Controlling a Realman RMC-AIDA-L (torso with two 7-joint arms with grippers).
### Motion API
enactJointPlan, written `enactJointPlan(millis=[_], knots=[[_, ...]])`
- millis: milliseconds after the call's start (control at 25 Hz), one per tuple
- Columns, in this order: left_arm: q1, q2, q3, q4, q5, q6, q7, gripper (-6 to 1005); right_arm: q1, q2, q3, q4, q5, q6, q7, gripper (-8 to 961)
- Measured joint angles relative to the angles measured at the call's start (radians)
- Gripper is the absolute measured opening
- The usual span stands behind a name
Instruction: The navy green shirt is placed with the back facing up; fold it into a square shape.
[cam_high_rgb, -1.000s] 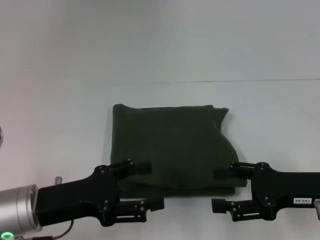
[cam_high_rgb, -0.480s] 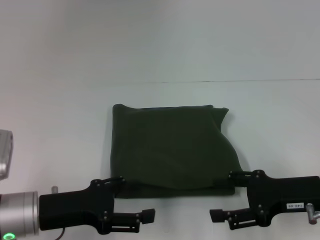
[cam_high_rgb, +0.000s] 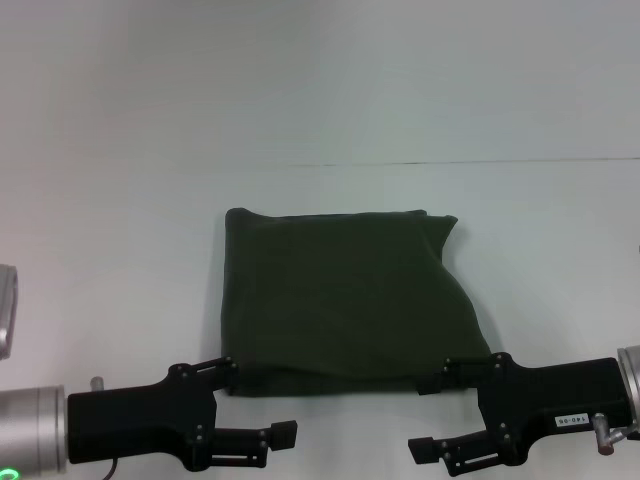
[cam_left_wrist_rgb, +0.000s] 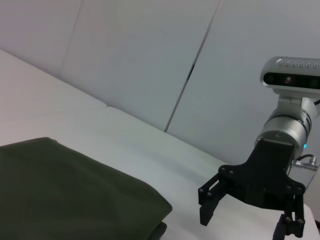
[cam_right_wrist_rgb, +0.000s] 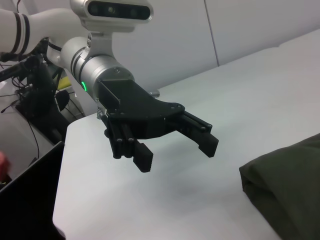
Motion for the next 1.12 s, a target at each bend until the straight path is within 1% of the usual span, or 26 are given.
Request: enactJointPlan(millis=[1120], knots=[[-0.004,0.002,-0.007,0.0,0.0,0.018,-0.001,937,0.002,0.0,-0.001,0.003,0.002,-0.005,0.007,880]])
